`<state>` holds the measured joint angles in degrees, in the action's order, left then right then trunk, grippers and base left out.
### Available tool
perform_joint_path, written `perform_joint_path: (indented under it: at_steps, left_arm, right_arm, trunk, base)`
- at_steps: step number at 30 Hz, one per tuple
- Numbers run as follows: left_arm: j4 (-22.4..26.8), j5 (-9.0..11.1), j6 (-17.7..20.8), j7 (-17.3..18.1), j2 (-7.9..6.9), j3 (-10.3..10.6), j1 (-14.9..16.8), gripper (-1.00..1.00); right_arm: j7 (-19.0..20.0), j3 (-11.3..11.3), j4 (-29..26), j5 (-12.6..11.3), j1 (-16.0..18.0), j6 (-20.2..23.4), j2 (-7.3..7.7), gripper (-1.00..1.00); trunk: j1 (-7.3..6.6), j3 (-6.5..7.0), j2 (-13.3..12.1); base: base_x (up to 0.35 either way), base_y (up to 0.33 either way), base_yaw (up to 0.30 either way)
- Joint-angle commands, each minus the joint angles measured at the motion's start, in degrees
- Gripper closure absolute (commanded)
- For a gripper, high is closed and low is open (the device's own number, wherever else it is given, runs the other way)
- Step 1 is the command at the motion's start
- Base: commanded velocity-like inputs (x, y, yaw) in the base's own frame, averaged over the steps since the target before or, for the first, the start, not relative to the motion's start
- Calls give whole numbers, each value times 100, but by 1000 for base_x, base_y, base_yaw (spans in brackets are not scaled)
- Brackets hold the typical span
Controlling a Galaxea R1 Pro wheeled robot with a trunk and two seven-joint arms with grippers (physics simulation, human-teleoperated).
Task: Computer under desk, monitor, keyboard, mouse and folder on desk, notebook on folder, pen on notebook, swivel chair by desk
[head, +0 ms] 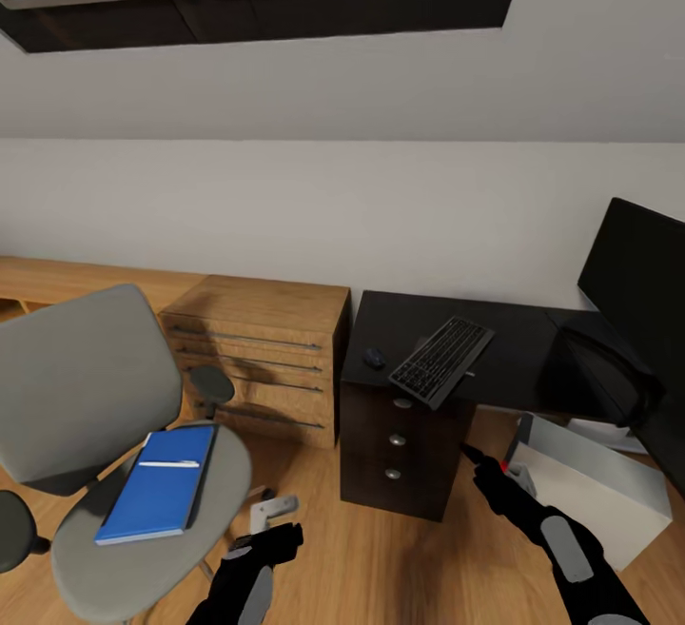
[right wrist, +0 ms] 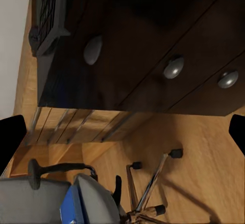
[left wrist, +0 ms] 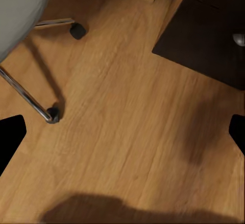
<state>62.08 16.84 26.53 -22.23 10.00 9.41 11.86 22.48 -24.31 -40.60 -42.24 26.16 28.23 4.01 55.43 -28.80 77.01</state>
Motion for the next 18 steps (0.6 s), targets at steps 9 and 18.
perform_joint_path:
  at_steps: [9,18]
  left_arm:
    - [-204,694,19,-63,-43,-6,186,-100]
    - [-213,722,19,-47,-87,19,194,-100]
  right_arm:
    - [86,-5,-13,-210,87,130,99,-100]
    - [497,43,-15,-201,83,170,94,-100]
  trunk:
    - [198,-168,366]
    - [396,-330,727]
  base:
    - [0,0,0]
    - [0,0,0]
